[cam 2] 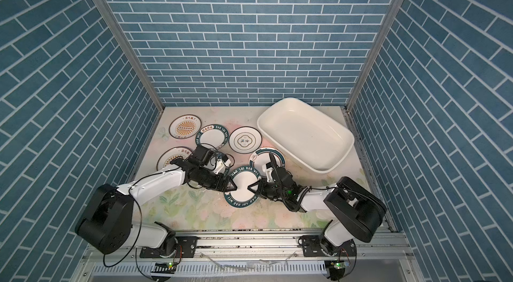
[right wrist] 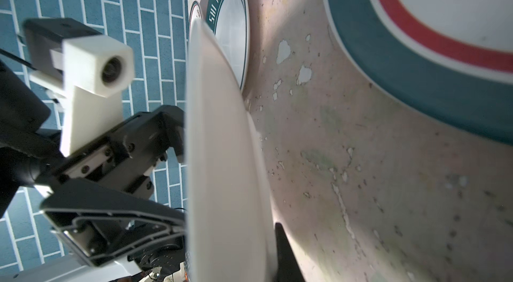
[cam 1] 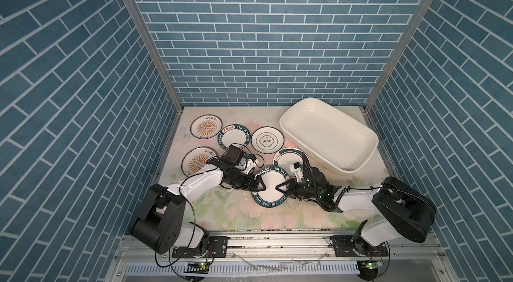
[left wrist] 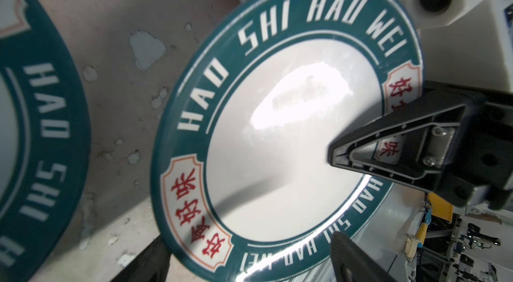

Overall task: Place the plates into the plastic bin on the countertop
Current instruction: Pick up the plate from the bottom-center of the table.

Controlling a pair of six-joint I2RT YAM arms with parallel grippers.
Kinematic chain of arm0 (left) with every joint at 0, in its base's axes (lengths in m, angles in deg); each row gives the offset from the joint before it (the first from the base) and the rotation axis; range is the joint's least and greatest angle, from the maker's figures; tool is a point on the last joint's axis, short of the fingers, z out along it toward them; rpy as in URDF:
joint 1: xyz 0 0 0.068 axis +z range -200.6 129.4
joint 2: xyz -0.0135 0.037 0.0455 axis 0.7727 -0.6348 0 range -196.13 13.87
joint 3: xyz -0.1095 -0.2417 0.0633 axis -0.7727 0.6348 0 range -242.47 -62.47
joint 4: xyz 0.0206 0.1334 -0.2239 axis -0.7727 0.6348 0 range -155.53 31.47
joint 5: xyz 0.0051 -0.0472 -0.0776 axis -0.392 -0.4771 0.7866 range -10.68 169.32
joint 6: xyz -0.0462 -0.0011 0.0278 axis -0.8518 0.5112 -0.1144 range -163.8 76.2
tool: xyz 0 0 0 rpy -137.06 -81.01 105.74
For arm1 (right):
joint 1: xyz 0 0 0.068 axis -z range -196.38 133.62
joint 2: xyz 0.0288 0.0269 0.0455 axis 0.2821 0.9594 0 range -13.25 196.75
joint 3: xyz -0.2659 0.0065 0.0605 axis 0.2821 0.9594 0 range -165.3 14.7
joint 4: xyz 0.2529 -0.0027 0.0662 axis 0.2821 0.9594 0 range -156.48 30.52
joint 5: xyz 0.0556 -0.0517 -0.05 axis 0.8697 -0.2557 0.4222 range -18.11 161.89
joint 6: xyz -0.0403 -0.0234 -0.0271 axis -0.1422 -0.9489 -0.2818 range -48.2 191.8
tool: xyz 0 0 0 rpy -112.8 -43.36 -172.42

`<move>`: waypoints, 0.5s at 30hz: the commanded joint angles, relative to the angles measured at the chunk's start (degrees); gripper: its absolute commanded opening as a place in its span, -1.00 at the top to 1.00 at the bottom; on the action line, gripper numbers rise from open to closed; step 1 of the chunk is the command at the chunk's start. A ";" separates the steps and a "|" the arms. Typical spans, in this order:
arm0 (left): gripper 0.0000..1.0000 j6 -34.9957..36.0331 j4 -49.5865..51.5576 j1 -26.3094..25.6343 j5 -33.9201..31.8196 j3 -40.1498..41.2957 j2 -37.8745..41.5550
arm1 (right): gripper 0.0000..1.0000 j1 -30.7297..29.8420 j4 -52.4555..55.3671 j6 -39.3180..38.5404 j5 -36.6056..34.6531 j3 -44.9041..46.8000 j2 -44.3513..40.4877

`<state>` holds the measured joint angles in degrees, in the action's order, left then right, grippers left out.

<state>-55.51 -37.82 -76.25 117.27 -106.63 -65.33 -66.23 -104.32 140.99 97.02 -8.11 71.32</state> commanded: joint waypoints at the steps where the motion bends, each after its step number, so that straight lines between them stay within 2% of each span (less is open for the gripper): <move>1: -0.84 2.29 2.75 2.77 -2.18 -0.94 2.45 | 0.94 -0.12 4.78 -2.77 0.54 -2.54 -3.53; 9: -0.85 2.54 4.35 10.01 -2.08 -3.43 8.50 | 0.93 1.01 12.50 -5.24 1.53 -6.70 -7.69; 15: -0.85 3.35 6.26 15.54 -2.95 -7.30 13.69 | 0.94 4.67 20.06 -8.23 4.17 -12.43 -9.58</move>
<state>-53.48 -33.58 -62.82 114.87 -112.14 -53.77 -63.12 -87.88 135.83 98.83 -16.85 63.56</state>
